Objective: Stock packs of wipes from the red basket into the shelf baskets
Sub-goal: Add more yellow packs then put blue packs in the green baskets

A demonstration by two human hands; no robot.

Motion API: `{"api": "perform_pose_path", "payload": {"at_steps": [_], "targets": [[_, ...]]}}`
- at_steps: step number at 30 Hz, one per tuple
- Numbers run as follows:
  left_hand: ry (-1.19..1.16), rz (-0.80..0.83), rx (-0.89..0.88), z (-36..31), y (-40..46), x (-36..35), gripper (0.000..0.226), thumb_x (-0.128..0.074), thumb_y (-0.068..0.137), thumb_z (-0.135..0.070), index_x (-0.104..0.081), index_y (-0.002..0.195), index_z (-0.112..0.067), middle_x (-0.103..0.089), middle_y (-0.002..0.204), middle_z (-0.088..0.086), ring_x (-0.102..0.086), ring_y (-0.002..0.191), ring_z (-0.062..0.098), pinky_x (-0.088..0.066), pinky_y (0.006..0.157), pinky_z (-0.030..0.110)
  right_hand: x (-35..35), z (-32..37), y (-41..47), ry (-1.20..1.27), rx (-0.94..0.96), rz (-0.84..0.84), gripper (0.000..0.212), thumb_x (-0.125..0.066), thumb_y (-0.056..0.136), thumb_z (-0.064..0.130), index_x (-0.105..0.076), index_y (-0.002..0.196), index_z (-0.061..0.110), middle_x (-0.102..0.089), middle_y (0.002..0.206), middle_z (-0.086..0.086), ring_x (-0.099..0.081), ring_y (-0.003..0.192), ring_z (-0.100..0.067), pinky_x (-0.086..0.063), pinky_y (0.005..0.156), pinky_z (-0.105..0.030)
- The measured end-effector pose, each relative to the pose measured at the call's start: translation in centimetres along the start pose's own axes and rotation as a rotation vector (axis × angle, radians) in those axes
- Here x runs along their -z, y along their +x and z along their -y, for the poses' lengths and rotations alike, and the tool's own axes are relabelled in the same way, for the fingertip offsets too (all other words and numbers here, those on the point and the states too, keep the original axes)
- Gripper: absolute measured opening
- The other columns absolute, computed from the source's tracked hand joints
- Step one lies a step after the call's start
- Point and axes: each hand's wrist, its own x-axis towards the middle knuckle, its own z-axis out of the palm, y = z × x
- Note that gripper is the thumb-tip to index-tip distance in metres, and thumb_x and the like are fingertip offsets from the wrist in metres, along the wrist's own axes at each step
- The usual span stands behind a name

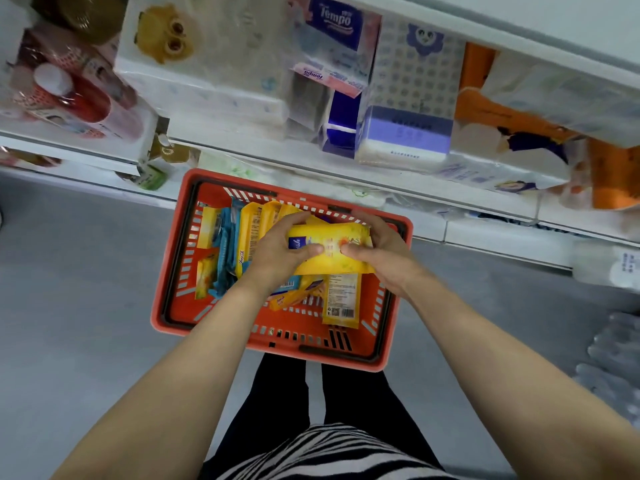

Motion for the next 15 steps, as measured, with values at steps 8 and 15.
{"api": "perform_pose_path", "payload": {"at_steps": [8,15], "targets": [[0.125,-0.059,-0.013,-0.3,0.6,-1.3,0.059,-0.082,0.079,-0.029,-0.058,0.134,-0.030,-0.049,0.141,-0.002,-0.043,0.133,0.019,-0.042,0.108,0.036,2.0,1.2,0.0,-0.391,-0.102,-0.050,0.062,-0.093,0.060,0.040,-0.065,0.114,0.025,-0.066,0.117,0.006,-0.065,0.105,-0.012,-0.054,0.086,-0.028],[0.212,-0.249,0.143,2.1,3.4,0.2,0.075,-0.081,0.080,-0.035,-0.045,0.145,-0.031,-0.035,0.150,0.008,-0.038,0.138,0.029,-0.040,0.110,0.042,2.7,-0.6,-0.6,-0.325,-0.136,-0.252,0.055,-0.092,0.064,0.036,-0.069,0.108,0.016,-0.071,0.101,0.004,-0.068,0.086,-0.010,-0.053,0.074,-0.027]]}}
